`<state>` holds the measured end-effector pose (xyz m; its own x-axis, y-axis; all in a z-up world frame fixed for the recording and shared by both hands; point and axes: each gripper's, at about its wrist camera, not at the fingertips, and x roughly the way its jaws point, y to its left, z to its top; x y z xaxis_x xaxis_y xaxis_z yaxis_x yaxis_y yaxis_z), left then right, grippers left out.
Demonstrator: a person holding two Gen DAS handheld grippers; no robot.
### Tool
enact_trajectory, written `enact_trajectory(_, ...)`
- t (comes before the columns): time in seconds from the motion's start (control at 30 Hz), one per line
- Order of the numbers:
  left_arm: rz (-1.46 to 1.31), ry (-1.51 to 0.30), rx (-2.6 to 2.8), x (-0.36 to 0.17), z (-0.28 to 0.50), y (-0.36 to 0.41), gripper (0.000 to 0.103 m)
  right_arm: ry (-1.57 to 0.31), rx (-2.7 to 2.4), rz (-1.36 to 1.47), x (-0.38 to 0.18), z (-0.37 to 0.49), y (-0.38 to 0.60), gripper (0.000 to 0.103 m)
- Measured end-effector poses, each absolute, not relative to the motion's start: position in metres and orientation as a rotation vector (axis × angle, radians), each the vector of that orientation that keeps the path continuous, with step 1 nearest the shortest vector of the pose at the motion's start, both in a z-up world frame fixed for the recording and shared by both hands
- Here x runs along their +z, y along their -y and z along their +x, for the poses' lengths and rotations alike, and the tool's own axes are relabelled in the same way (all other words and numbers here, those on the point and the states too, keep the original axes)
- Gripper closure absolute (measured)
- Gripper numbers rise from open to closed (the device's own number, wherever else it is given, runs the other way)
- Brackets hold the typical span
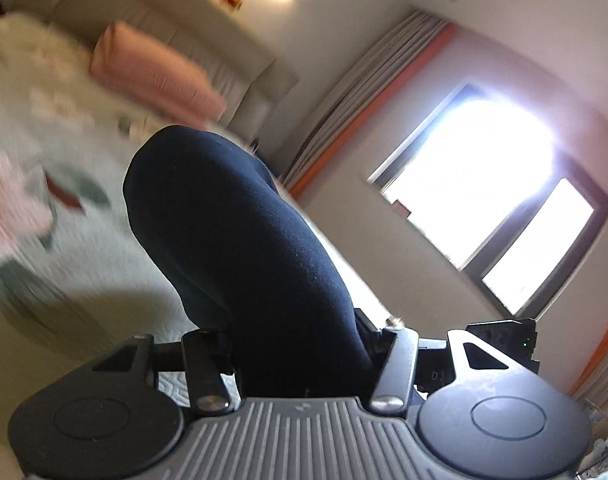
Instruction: Fold large clothes
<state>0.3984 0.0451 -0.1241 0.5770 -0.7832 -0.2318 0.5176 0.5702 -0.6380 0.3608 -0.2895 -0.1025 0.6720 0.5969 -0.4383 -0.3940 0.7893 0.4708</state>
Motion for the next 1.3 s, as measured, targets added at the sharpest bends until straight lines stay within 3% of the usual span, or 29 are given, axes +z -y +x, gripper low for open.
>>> enact_trajectory(0.17, -0.534, -0.468, -0.793, -0.087, 0.344, -0.093, 0.048, -0.57, 0.613, 0.349, -0.061, 0.324, 0.244, 0.06)
enact_trajectory(0.3, -0.538, -0.496, -0.752, -0.094, 0.316, -0.124, 0.048, -0.611, 0.619, 0.359, -0.067, 0.308, 0.211, 0.06)
enact_trajectory(0.43, -0.557, -0.59, -0.702, -0.132, 0.307, -0.152, 0.047, -0.717, 0.585, 0.403, -0.111, 0.305, 0.193, 0.06)
enact_trajectory(0.53, -0.583, -0.767, -0.618, -0.191, 0.307, -0.165, 0.041, -0.853, 0.519, 0.452, -0.169, 0.307, 0.187, 0.06)
enact_trajectory(0.57, -0.581, -0.85, -0.562, -0.212, 0.306, -0.169, 0.036, -0.908, 0.485, 0.479, -0.191, 0.309, 0.189, 0.058)
enact_trajectory(0.6, -0.59, -0.897, -0.531, -0.23, 0.301, -0.176, 0.032, -0.939, 0.466, 0.519, -0.208, 0.307, 0.194, 0.043)
enact_trajectory(0.63, -0.647, -0.852, -0.549, -0.237, 0.289, -0.188, 0.031, -0.941, 0.483, 0.59, -0.218, 0.303, 0.202, 0.043)
enact_trajectory(0.73, -0.693, -0.789, -0.478, -0.224, 0.258, -0.219, 0.032, -0.932, 0.47, 0.604, -0.202, 0.3, 0.216, 0.032)
enact_trajectory(0.87, -0.614, -0.688, -0.437, -0.181, 0.238, -0.231, 0.032, -0.832, 0.434, 0.486, -0.154, 0.301, 0.22, 0.032)
enact_trajectory(1.0, -0.551, -0.603, -0.567, -0.147, 0.243, -0.191, 0.035, -0.699, 0.437, 0.342, -0.107, 0.325, 0.18, 0.033)
enact_trajectory(1.07, -0.495, -0.641, -0.635, -0.148, 0.248, -0.159, 0.043, -0.683, 0.462, 0.278, -0.103, 0.346, 0.146, 0.058)
enact_trajectory(1.1, -0.458, -0.685, -0.664, -0.154, 0.252, -0.144, 0.049, -0.689, 0.475, 0.243, -0.106, 0.358, 0.129, 0.08)
enact_trajectory(1.17, -0.4, -0.807, -0.71, -0.176, 0.253, -0.122, 0.055, -0.737, 0.488, 0.188, -0.126, 0.386, 0.103, 0.087)
enact_trajectory(1.23, -0.372, -0.799, -0.727, -0.189, 0.242, -0.121, 0.056, -0.789, 0.438, 0.135, -0.153, 0.407, 0.088, 0.103)
enact_trajectory(1.3, -0.392, -0.801, -0.746, -0.188, 0.235, -0.13, 0.06, -0.806, 0.342, 0.106, -0.18, 0.429, 0.09, 0.103)
